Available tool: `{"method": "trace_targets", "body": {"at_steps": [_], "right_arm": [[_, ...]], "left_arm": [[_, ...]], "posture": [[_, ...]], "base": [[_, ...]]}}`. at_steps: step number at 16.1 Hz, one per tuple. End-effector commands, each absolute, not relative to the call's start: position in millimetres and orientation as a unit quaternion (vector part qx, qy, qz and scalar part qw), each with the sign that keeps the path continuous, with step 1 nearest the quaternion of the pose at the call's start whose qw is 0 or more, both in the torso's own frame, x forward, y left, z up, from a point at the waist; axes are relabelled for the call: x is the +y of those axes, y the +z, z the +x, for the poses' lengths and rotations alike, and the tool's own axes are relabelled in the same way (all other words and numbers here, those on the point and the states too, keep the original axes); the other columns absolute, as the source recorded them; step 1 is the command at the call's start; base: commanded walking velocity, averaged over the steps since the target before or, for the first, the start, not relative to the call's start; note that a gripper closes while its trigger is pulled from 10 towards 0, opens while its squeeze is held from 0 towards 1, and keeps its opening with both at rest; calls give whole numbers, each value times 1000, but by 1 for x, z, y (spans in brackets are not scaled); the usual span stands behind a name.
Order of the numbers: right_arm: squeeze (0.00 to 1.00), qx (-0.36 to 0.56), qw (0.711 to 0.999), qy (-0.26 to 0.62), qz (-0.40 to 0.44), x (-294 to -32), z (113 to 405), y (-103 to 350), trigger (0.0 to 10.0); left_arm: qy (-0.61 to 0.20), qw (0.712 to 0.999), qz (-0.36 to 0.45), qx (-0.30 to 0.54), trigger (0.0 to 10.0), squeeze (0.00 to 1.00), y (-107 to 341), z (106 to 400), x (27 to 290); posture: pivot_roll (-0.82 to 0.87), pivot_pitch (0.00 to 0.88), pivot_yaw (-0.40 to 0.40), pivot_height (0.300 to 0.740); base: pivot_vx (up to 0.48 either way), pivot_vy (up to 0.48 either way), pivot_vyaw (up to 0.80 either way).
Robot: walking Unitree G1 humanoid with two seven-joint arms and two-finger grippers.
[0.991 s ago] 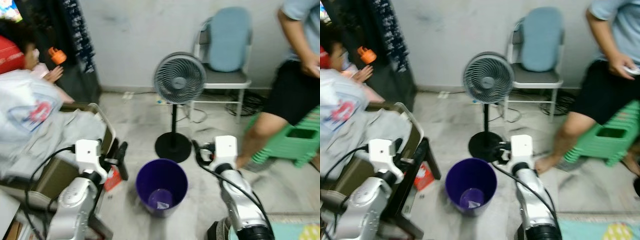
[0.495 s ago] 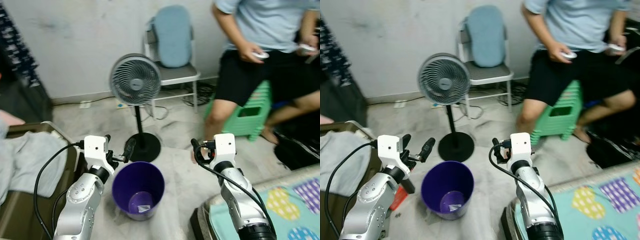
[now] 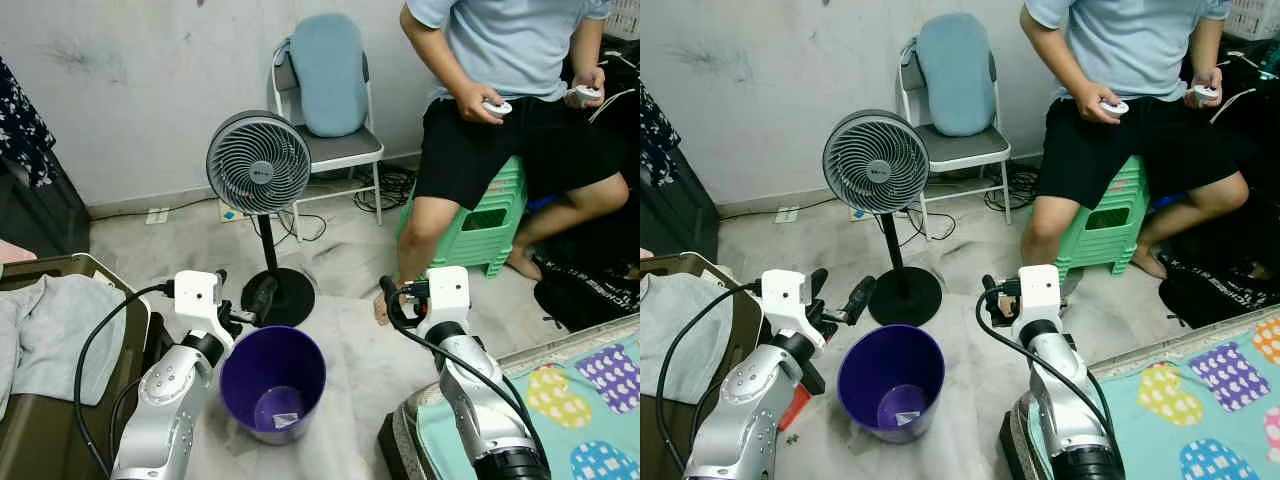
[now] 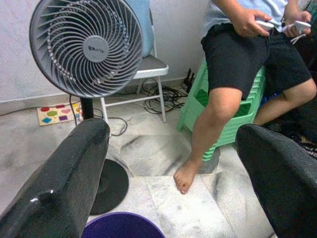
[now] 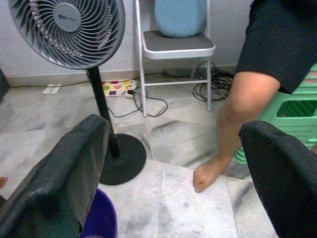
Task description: Clean up the room
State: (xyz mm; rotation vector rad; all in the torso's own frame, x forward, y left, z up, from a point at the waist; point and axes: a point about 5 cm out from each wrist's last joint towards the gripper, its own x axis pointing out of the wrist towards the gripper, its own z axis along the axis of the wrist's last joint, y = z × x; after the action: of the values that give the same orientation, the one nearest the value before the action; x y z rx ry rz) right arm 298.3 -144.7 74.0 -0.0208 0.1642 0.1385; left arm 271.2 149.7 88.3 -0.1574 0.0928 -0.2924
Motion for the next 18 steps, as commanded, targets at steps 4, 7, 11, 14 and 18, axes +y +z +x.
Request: {"method": "trace_targets", "body": {"at_steps": [4, 7, 11, 14, 18], "right_arm": [[0, 69, 995, 73, -9, -146, 301, 81, 10000], [0, 65, 995, 77, -25, -144, 301, 82, 10000], [0, 53, 995, 75, -26, -147, 295, 90, 10000], [0, 69, 994, 87, -16, -140, 295, 83, 10000], [0, 132, 987, 94, -4, -117, 317, 61, 10000]], "left_arm": [[-148, 985, -72, 47, 10000, 0, 89, 274, 148], [-152, 985, -73, 43, 10000, 0, 91, 274, 146], [-94, 993, -68, 25, 10000, 0, 97, 267, 165], [-99, 991, -76, 47, 10000, 0, 88, 267, 167], [-119, 988, -72, 71, 10000, 0, 75, 295, 152]], "posture": [[-88, 0, 42, 740], [-86, 0, 38, 740], [-87, 0, 39, 740], [-79, 0, 30, 740], [-77, 0, 25, 740]], "base": [[0, 0, -200], [0, 0, 0], [0, 0, 502], [0, 0, 0], [0, 0, 0]]}}
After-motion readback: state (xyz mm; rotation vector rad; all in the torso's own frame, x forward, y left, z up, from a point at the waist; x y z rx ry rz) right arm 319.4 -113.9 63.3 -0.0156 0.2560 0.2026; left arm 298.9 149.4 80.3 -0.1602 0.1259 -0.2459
